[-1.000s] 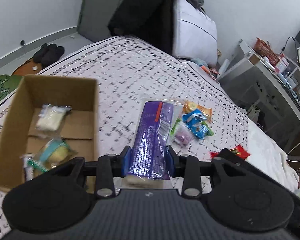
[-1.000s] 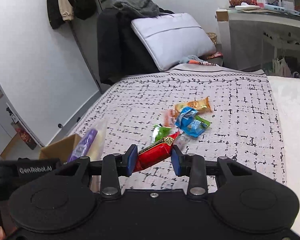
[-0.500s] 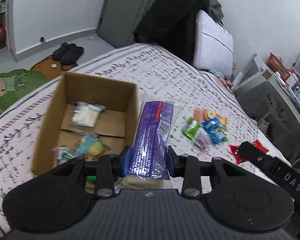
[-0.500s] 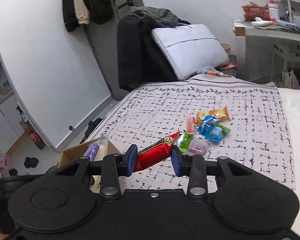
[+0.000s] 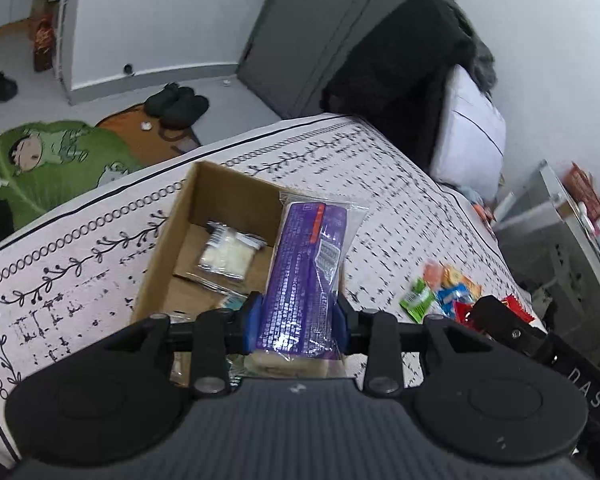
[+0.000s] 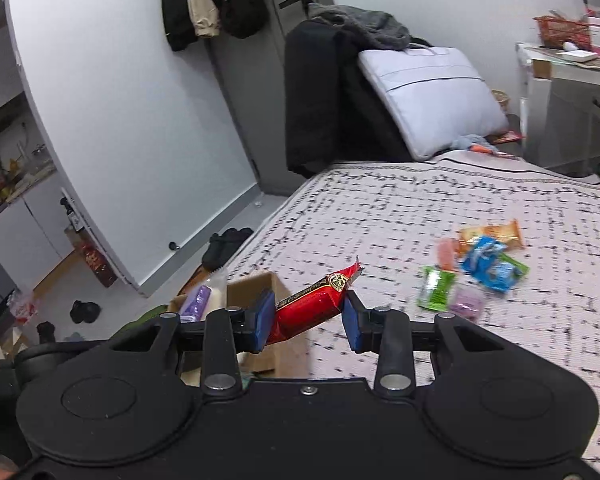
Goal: Organize snacks
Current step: 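Carry the purple bar and red candy over the box and open both tools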
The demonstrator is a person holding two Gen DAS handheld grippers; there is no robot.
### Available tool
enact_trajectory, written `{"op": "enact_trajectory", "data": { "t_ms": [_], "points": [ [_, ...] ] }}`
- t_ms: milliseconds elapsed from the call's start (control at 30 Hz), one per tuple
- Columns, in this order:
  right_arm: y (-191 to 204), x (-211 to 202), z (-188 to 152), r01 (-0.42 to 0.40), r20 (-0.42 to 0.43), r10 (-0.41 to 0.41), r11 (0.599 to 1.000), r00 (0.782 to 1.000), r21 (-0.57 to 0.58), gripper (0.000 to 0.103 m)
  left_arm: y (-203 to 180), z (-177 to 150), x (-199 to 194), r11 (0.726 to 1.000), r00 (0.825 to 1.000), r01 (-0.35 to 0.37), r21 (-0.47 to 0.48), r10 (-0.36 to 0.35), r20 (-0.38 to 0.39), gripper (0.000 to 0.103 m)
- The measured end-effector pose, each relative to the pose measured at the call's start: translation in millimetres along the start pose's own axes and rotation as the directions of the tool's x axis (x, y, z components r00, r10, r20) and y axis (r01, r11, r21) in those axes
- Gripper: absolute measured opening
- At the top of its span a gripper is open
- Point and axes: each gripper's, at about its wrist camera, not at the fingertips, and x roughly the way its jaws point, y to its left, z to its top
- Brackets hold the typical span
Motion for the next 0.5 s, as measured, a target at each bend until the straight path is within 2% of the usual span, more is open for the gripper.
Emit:
{"op": "enact_trajectory", "data": {
  "t_ms": [300, 500],
  "points": [
    [35, 33, 1, -0.072, -0.039, 0.071, 0.997, 0.997, -0.025, 0.036, 38, 20, 6, 0.992, 0.999, -0.038, -0.119, 0.040, 0.013, 0.036],
    [55, 53, 2, -0.106, -0.070, 0.102, 0.993, 0.992, -0.044, 0.036, 52, 27, 12, 0.985, 0.998, -0.054, -0.165, 0.055, 0.007, 0.036]
  ]
}}
